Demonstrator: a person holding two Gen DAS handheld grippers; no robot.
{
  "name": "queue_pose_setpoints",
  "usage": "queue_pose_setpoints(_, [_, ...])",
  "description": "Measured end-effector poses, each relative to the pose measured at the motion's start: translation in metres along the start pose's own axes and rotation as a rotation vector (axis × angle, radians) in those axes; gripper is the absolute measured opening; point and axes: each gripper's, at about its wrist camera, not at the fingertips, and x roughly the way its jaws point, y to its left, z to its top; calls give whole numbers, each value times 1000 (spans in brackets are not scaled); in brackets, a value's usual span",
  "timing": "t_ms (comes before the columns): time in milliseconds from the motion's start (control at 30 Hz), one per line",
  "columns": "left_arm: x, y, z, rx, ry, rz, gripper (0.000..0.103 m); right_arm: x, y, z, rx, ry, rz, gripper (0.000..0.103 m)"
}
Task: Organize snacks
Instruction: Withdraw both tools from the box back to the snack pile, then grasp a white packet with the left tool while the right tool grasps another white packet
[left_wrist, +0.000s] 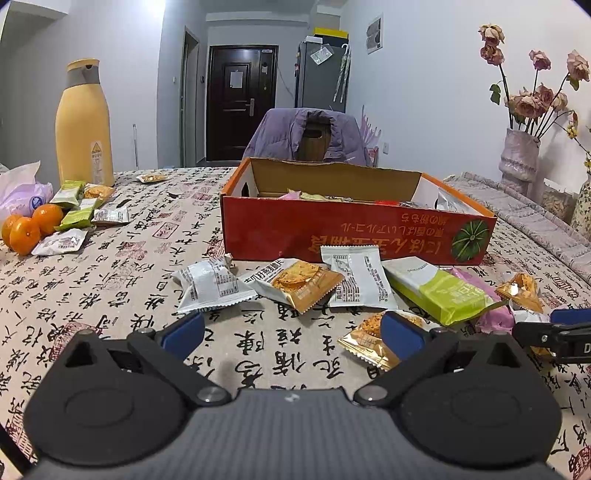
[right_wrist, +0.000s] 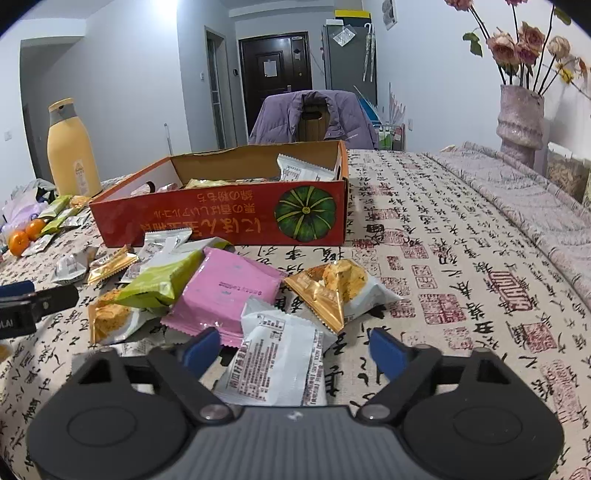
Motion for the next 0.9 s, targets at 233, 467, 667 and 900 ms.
queue_pose_setpoints(233, [1,0,-1,-3,9,-2,103,4,3,-5,-15,7,0,64])
queue_pose_setpoints(467, [2,-1,0,2,17,7,103,-2,6,-8,-44,-10,10,48])
queue_pose_setpoints(667, [1,-8,0,19,30,15,103,-12,3,-8,-35,-42,22,47])
queue_pose_setpoints(900, [-8,-25,-1,23,44,-45,103,-24,-3,-9,-21,-79,19,47])
